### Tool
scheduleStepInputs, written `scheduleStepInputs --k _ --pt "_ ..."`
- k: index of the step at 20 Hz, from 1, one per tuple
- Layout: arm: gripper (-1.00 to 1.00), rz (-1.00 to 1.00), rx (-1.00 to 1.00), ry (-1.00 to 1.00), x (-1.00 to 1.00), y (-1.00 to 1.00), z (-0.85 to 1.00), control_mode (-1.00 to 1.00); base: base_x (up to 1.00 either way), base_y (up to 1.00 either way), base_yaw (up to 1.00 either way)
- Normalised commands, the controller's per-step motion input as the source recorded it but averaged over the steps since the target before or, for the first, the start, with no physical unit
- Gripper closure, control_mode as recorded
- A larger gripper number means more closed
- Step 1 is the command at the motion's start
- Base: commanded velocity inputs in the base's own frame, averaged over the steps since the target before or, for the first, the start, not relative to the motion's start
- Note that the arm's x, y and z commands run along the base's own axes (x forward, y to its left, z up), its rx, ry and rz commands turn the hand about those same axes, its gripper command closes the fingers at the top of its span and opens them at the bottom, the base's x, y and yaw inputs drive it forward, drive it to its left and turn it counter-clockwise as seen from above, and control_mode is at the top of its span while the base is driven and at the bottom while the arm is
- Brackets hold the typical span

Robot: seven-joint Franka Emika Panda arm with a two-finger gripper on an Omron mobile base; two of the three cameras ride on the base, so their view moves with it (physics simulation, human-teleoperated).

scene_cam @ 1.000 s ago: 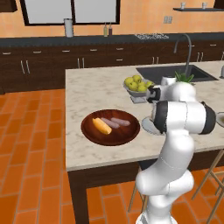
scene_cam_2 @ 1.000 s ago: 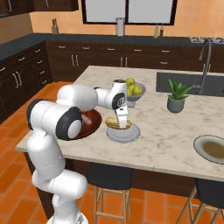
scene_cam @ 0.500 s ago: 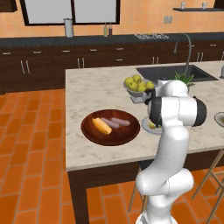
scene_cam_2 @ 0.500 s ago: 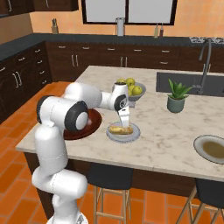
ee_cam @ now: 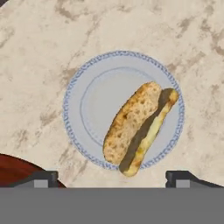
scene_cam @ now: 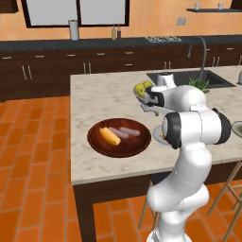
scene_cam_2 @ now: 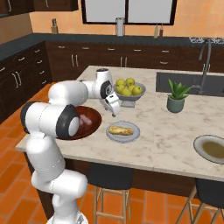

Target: Place one bun and one sausage from the bowl on each plate.

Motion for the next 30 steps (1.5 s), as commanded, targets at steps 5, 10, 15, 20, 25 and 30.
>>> scheduleStepInputs --k 5,10,15,20,25,30 --pt "-1.0 0.79 -0.09 0.04 -0.2 0.6 0.41 -1.0 0.0 0.0 0.0" --pt "-1.0 0.85 0.01 0.19 -0.01 0.28 -0.03 -1.0 0.0 0.0 0.0" --pt "-1.0 0.75 0.01 0.24 0.3 0.22 -0.49 -1.0 0.0 0.0 0.0" --pt "-1.0 0.44 0.0 0.14 0.41 0.58 -0.35 -1.0 0.0 0.0 0.0" --pt "-1.0 0.13 -0.01 0.02 0.27 0.23 -0.18 -1.0 0.0 0.0 0.0" --pt "-1.0 0.12 0.0 0.1 0.11 -0.01 -0.39 -1.0 0.0 0.0 0.0"
